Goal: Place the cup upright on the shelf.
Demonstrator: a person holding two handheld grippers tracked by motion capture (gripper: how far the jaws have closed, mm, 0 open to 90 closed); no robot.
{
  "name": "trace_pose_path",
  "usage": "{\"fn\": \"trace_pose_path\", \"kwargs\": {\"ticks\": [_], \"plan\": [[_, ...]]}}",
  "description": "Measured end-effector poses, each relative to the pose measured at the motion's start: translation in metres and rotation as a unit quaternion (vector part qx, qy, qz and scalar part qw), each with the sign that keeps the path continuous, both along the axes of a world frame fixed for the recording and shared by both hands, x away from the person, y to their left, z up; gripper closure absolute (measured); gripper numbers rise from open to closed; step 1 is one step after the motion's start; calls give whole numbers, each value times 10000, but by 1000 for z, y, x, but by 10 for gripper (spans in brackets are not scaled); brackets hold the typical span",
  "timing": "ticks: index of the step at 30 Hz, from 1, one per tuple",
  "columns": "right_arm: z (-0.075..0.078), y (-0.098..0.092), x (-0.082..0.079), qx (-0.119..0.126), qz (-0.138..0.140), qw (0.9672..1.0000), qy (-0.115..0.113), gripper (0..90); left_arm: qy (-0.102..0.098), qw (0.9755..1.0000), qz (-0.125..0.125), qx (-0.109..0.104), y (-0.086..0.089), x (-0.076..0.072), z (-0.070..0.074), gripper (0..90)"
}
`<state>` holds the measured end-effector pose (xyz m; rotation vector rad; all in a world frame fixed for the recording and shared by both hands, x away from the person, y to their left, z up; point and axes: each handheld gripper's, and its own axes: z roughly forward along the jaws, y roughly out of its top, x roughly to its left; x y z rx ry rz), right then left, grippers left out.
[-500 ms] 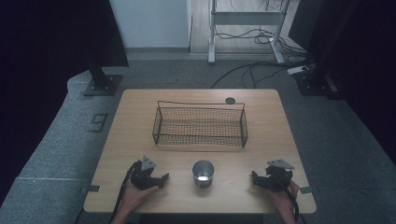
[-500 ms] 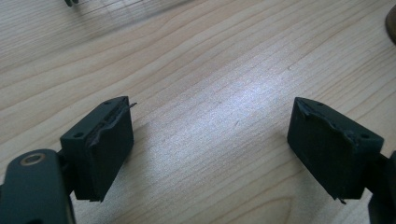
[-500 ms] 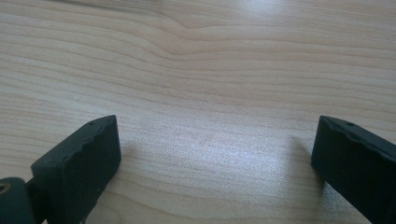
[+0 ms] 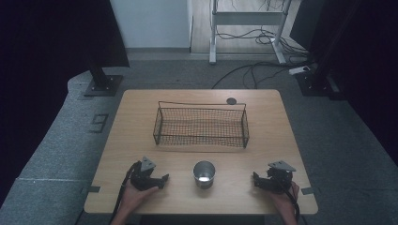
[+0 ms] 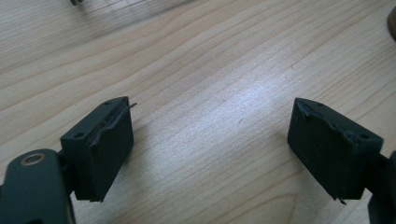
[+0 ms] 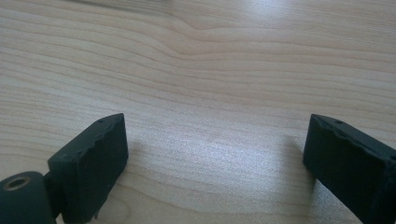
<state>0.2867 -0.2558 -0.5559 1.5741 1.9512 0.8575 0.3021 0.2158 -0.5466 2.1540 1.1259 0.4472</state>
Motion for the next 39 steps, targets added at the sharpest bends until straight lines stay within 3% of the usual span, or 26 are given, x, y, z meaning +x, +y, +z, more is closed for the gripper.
{"fn": "trace_pose_path", "kwargs": {"ticks": [4, 7, 13, 19, 26, 39], "plan": [[0, 0, 1, -7, 21, 10000, 8, 59, -54, 10000, 30, -56, 6, 0, 3, 144], [0, 0, 1, -7, 23, 10000, 7, 59, -142, 9996, 51, -246, 15, -2, 14, 146], [0, 0, 1, -6, 22, 10000, 8, 59, -465, 9964, -20, -705, 30, -9, 37, 148], [0, 0, 1, -17, 18, 10000, 12, 59, -645, 9936, -233, -896, 26, -16, 51, 151], [0, 0, 1, -16, 15, 10000, 15, 59, -617, 9915, -331, -1098, 20, -18, 60, 147], [0, 0, 1, -11, -19, 10000, 14, 60, -537, 9901, -539, -1176, 4, -20, 65, 125]]}}
